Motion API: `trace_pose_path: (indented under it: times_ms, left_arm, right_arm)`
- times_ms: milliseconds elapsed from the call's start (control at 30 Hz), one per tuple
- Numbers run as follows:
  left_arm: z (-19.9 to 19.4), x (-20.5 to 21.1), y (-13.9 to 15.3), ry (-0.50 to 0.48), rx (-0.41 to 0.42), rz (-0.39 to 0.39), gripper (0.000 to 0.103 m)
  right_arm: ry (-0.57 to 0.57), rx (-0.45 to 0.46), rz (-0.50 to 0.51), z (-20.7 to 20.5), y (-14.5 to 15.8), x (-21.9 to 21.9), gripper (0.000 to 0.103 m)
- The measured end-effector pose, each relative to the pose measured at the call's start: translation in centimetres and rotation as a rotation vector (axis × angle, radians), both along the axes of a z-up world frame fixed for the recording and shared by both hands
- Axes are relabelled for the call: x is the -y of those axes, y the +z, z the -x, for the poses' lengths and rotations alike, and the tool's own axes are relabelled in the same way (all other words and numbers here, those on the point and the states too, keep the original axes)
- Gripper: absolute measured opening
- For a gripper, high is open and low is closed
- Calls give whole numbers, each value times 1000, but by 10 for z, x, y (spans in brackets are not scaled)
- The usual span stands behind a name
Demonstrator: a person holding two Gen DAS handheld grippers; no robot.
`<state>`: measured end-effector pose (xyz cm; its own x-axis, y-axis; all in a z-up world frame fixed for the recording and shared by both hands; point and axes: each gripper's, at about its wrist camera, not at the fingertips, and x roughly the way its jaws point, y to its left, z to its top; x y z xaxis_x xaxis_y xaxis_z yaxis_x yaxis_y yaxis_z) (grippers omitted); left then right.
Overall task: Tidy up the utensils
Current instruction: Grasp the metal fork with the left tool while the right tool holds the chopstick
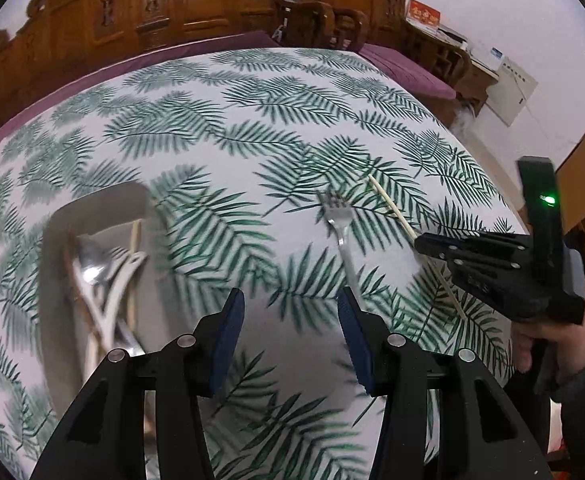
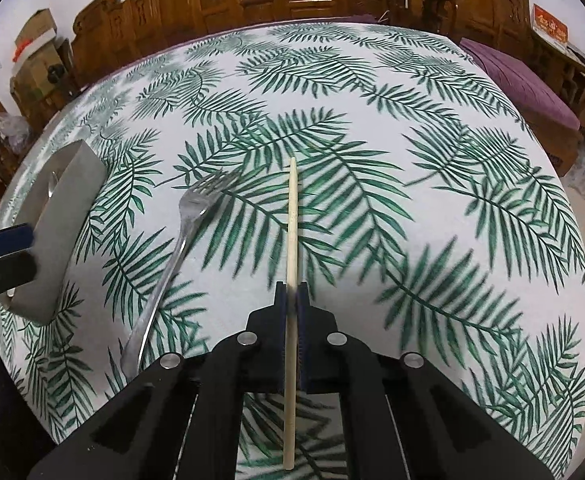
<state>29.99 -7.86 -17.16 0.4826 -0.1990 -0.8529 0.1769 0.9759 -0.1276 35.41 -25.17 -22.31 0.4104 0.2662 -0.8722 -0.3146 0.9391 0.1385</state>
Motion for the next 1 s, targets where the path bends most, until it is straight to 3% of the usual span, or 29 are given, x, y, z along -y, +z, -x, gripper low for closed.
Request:
trace_pose_path:
  times_ms: [333, 433, 733, 800, 867, 1000]
  left_arm:
    - [-43, 46, -40, -65, -43, -16, 46]
    - [-54, 56, -50, -74, -57, -27, 38]
    - [-73, 69, -63, -86, -45, -60, 34]
    - [-74, 71, -64, -88, -35, -95, 24]
    - [-75, 69, -64, -89, -38, -85, 9]
    - [-68, 65, -60, -92, -37, -77, 7]
  right_arm:
    - [-36, 14, -62, 3, 2, 32, 6]
    - [-39, 15, -73, 4, 2, 36, 6]
    - [-32, 9, -97, 11, -1, 33, 6]
    - [-25, 9, -99, 13, 0, 31, 6]
    - [-18, 9, -101, 17, 0, 29, 6]
    - [-12, 7, -108, 23, 3, 26, 6]
